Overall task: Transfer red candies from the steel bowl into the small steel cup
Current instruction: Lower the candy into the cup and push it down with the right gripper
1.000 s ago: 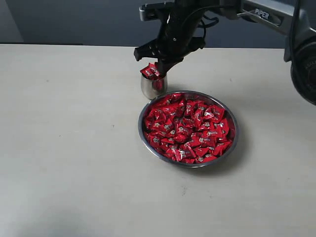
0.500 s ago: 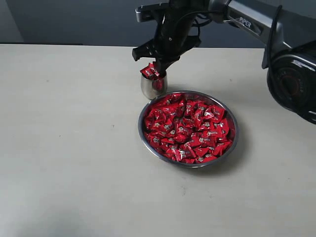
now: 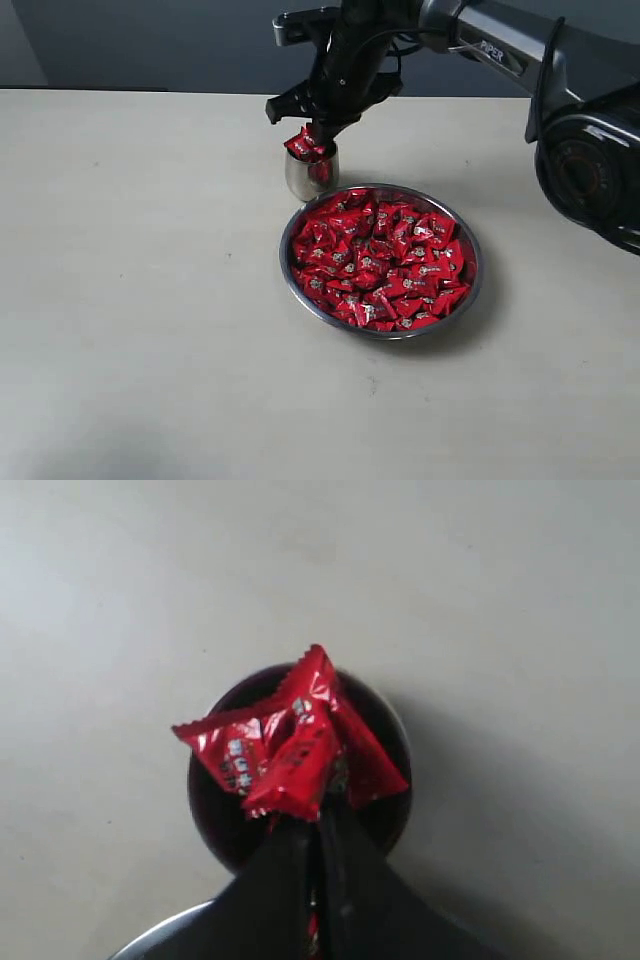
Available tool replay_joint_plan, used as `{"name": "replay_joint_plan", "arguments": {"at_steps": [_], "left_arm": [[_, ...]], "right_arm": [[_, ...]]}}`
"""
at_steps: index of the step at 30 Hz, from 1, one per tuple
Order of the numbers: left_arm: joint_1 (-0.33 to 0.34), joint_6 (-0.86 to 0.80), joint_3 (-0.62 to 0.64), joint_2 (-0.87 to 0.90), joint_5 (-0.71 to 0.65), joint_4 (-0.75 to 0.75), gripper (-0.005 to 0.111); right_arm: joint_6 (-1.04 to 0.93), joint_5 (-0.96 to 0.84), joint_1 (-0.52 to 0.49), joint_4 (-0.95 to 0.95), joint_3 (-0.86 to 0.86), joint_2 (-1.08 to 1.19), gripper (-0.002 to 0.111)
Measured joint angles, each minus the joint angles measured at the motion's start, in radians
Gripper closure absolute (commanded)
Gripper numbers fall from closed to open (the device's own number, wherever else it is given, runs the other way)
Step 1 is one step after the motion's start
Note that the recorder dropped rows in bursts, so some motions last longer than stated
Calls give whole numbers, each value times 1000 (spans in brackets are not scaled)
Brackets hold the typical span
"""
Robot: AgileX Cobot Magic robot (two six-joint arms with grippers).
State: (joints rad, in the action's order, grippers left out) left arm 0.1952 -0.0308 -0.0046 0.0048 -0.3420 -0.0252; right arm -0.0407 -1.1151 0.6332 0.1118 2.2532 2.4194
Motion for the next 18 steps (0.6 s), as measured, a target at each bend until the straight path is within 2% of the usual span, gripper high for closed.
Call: {"name": "replay_joint_plan", "arguments": {"at_steps": [18], "left_arm": [[0,0,0,0,0,0,106]], "right_arm": [[-4,14,0,0,0,0,109]]}}
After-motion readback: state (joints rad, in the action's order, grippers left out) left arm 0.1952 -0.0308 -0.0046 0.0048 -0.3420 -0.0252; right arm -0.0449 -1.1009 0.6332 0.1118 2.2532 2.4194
